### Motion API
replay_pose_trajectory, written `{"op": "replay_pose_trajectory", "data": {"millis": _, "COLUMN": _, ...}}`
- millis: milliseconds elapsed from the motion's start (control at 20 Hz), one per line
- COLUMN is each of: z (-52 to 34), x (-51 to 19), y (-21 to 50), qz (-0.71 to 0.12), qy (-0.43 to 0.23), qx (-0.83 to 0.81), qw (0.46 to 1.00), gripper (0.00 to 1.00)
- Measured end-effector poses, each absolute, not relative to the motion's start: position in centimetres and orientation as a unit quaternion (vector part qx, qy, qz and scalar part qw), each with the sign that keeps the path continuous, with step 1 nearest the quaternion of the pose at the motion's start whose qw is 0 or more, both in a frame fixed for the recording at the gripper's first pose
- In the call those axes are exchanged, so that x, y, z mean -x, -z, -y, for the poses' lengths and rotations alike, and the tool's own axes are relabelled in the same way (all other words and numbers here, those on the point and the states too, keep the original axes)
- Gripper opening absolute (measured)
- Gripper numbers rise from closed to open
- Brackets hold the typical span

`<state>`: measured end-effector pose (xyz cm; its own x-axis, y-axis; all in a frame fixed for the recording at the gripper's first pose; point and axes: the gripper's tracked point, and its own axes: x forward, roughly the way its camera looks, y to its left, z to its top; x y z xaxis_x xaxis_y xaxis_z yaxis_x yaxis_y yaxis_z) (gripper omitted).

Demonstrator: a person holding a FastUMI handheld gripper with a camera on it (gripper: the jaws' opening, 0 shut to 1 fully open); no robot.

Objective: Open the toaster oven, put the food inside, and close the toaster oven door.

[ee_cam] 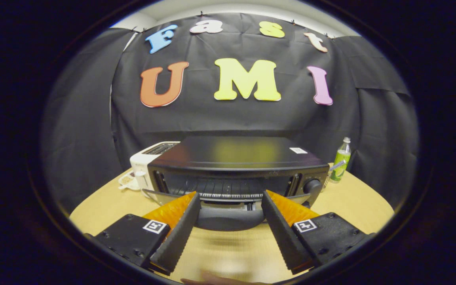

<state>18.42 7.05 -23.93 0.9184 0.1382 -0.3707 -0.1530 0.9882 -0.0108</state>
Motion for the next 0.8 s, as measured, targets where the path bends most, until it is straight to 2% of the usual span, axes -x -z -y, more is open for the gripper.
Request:
{"op": "replay_pose_trajectory", "data": {"millis": 300, "z": -6.4, "x": -15.0, "y": 26.0, "qz": -0.217, "qy": -0.065, "qx": 0.043, "qw": 0.973, "gripper": 1.0}}
{"op": "replay_pose_trajectory", "data": {"millis": 800, "z": -4.4, "x": -10.8, "y": 29.9, "qz": -0.323, "qy": -0.044, "qx": 0.025, "qw": 0.945, "gripper": 1.0}}
